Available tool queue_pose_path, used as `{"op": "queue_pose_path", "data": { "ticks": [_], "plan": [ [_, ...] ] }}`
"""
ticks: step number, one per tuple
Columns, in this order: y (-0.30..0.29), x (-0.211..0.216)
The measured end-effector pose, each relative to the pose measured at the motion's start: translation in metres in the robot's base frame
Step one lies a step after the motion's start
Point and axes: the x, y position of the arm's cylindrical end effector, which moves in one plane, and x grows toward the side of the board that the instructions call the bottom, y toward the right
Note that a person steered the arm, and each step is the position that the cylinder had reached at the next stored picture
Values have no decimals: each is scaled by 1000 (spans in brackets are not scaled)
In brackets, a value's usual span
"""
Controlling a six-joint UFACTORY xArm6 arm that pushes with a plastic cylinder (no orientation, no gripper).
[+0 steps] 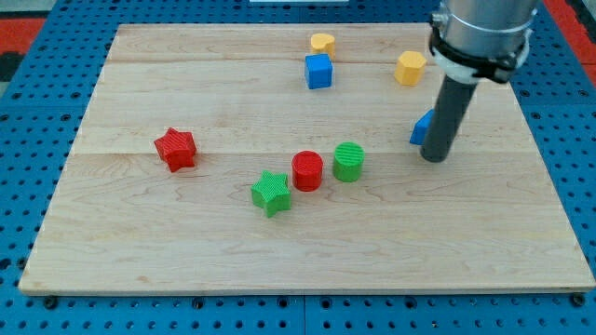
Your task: Move the blue triangle towards blue cube
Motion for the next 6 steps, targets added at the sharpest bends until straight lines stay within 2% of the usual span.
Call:
{"op": "queue_pose_path", "data": {
  "ticks": [1,2,3,4,5,6],
  "plan": [
    [25,-18],
    [1,-78],
    [-37,-110],
    [2,-73],
    [-40,-74],
    [-41,-119]
  ]
}}
